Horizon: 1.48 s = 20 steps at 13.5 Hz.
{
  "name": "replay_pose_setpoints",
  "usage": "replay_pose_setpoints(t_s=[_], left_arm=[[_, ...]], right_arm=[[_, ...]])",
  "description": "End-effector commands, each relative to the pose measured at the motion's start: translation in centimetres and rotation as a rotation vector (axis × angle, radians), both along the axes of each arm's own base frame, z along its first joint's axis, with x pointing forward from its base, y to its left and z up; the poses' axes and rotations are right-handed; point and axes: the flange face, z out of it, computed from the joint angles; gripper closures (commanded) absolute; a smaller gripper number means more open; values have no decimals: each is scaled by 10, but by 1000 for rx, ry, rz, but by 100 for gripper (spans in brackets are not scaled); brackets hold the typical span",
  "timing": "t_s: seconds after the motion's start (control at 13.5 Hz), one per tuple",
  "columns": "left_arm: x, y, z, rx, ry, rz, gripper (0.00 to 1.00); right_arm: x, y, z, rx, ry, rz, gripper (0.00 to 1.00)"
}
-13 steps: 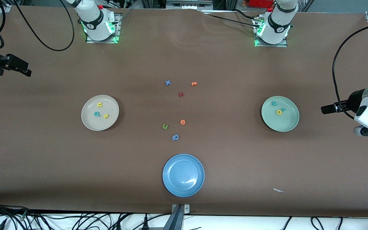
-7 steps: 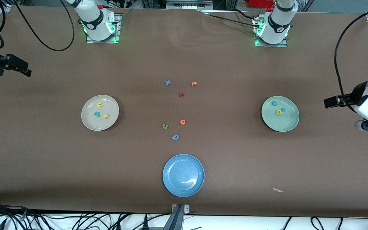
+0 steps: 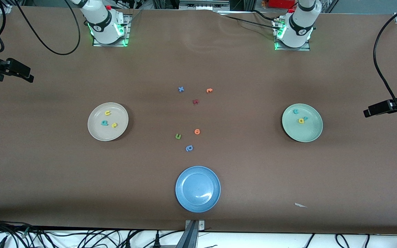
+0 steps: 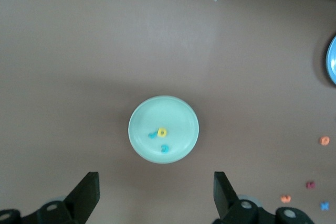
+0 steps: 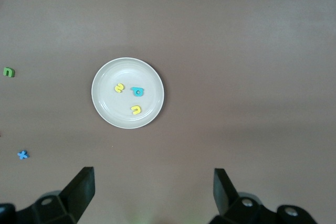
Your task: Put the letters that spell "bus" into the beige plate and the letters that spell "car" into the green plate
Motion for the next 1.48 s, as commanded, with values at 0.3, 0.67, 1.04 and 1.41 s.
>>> replay_pose_setpoints(t_s=[0.3,0.67,1.04,1.41], left_arm=[[-48,-39,-19,101,-110,-178,1],[-45,-37,-18,107,-114,-202,0],[-48,-34,-18,109,-91,-245,0],[-55,-43,-21,99,-37,-266,0]], right_arm=[[-3,-2,2,17,-5,-11,0],[-1,-1,2,9,-14,-7,0],[-1,-1,2,9,-11,-3,0],[-2,-1,2,7,-11,0,0]])
